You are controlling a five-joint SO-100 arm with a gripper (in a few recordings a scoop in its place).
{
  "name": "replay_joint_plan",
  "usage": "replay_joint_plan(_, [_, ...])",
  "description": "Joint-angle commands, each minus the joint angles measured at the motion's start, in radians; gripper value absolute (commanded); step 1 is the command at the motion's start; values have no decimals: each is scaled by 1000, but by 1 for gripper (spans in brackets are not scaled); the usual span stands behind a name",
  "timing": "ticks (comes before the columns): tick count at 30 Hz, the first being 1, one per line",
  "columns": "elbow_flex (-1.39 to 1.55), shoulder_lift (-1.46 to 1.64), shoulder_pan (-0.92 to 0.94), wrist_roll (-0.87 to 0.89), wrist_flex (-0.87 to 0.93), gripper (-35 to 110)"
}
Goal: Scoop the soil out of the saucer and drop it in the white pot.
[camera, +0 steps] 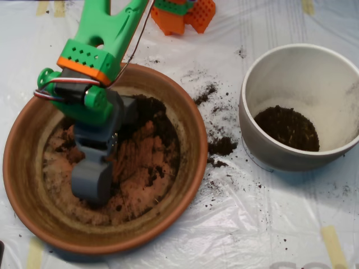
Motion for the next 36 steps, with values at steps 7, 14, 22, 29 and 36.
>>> replay_joint_plan(7, [242, 227, 28, -66, -130, 33])
replay_joint_plan(14, [617, 491, 14, -97, -328, 29])
replay_joint_plan(22, [976, 795, 2, -115, -525, 18])
replay_joint_plan(29, [1101, 934, -3, -124, -566, 2])
replay_joint_plan(36, [1068, 1034, -75, -115, -477, -1])
